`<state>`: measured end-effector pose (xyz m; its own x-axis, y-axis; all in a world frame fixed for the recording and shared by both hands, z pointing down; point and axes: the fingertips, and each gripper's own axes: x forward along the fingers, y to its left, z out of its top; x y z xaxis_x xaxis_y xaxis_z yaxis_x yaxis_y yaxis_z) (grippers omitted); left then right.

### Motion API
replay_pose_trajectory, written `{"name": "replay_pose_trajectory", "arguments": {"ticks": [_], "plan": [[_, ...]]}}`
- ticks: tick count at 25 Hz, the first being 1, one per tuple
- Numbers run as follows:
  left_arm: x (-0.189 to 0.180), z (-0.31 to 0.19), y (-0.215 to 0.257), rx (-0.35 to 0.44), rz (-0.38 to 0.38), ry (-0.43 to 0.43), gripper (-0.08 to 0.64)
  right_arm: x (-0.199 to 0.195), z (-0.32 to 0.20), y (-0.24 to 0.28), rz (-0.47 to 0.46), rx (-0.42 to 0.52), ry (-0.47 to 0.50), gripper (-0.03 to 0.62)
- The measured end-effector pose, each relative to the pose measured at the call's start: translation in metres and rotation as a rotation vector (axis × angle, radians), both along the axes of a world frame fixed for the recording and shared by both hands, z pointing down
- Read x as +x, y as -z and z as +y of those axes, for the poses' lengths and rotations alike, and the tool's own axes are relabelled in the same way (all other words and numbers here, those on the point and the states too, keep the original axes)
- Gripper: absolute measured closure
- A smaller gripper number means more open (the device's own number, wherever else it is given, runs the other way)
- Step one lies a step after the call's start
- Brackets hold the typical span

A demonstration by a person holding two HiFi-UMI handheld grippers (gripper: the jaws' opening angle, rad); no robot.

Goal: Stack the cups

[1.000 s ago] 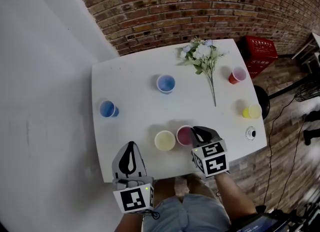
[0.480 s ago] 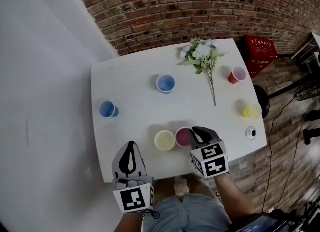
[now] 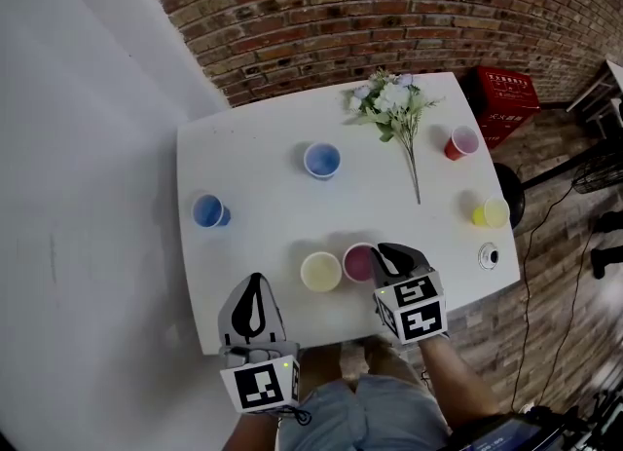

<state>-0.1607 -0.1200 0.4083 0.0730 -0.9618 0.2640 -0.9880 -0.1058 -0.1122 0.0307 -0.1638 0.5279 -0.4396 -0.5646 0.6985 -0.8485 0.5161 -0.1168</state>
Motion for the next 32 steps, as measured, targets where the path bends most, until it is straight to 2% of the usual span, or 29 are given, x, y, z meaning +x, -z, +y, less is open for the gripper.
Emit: {"name": "replay_pose_trajectory", "arguments": {"ticks": [8, 16, 23, 28, 32], "plan": [[-0.001, 0.0, 0.001, -0.001, 0.0, -0.001, 0.551, 0.001, 0.0, 0.0, 0.008, 0.006, -0.011, 0.524], [0.001, 0.0, -0.001, -0.002, 0.002, -0.006, 0.551, 0.002, -0.003, 0.007, -0.033, 0.034, -0.017, 0.508], [0.003, -0.003, -0.002, -0.003, 0.003, -0.009, 0.551, 0.026, -0.014, 0.017, -0.043, 0.082, -0.094, 0.52], [0.007, -0.005, -0.003, -0.004, 0.003, -0.018, 0.551, 0.042, -0.016, 0.012, -0.028, 0.069, -0.13, 0.523], [0.01, -0.005, -0.003, -0.006, -0.001, -0.025, 0.551, 0.043, -0.009, -0.003, 0.0, 0.029, -0.112, 0.523]]}}
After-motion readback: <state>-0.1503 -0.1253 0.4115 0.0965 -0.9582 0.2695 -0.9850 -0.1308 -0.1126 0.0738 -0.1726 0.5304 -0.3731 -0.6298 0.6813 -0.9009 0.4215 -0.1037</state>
